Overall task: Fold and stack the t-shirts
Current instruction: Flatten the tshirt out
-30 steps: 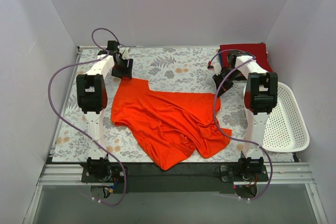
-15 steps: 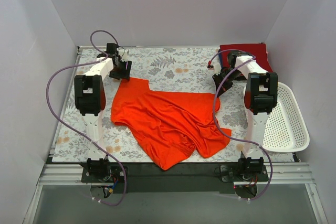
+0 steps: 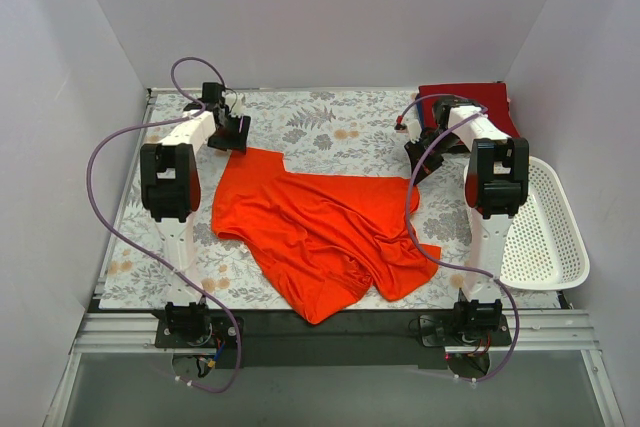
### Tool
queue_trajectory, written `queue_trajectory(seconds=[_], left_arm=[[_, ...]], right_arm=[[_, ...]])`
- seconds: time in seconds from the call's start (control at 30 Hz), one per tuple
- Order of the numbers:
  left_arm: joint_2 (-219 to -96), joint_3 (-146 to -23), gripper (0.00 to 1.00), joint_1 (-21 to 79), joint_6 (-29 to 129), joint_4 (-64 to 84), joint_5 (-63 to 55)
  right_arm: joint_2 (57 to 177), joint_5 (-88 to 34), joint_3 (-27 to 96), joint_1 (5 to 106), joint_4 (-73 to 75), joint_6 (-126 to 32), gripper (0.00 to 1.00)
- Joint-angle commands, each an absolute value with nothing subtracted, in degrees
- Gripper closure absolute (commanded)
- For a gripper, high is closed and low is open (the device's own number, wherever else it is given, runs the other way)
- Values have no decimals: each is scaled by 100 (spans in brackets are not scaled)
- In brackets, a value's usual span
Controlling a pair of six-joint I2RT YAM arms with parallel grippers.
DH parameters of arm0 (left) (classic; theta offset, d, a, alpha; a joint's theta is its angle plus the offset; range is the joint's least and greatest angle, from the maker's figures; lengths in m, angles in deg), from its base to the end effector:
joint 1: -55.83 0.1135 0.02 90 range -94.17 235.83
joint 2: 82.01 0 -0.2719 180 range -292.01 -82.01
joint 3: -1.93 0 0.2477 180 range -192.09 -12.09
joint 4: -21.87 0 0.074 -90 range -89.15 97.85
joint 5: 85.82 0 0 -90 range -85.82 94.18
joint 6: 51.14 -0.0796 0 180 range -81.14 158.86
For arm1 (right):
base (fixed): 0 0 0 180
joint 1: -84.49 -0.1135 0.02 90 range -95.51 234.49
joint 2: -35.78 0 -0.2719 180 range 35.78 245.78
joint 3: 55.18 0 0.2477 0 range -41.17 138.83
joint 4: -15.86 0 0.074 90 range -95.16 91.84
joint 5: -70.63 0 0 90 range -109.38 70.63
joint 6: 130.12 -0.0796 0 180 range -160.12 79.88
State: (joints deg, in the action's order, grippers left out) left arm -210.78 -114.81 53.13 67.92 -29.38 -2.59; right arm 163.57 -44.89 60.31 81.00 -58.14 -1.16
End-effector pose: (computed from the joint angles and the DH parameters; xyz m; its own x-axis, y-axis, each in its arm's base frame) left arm 0.5003 -0.0330 0.1372 -0.8283 -0.4438 -0.3419 -0.3462 0.8853 -0.3104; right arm 0.4351 0.0609 0.1301 -0.7225 -0.6126 -0.3205 -0.6906 0.6609 0.2937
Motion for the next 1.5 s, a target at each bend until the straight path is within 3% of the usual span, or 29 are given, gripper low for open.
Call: queue_trajectory(seconds=[0.0, 0.37, 0.6, 0.63, 0.7, 0.93, 1.03, 1.2, 1.37, 1.47], left_arm=[[-21006, -11387, 39, 5276, 6637, -2844, -154], [-20830, -10315, 46, 4985, 6610, -2642, -373], [-20927, -10648, 78, 4994, 6909, -2853, -1181], [-20927, -10709, 92, 5003, 6961, -2888, -1225], [-20832, -10989, 100, 5081, 7032, -2994, -1217], [-19848, -12335, 100, 5792, 7269, -2854, -1770], [-19339, -12748, 100, 5855, 7296, -2608, -1797], [-18661, -12968, 100, 5855, 7848, -2115, -1954], [-17792, -12873, 100, 5279, 7641, -1913, -3754], [-17177, -12653, 100, 4880, 7084, -1694, -3067]], right_arm=[[16226, -4618, 6237, 8088, -5942, -162, 99], [15971, -4758, 6333, 8088, -5933, -154, 99], [15778, -4899, 6606, 8088, -5942, -206, 99], [15760, -4917, 6693, 8097, -5933, -198, 99], [15655, -4908, 6843, 8097, -5924, -197, 99], [15374, -4899, 8397, 8194, -5705, -417, 99], [15049, -4812, 8812, 8220, -4953, -890, 99], [14110, -4626, 8576, 8247, -3570, -1814, 99], [13134, -5365, 8004, 7844, -2813, -2079, 99], [12448, -5024, 7556, 7237, -2307, -2007, 99]])
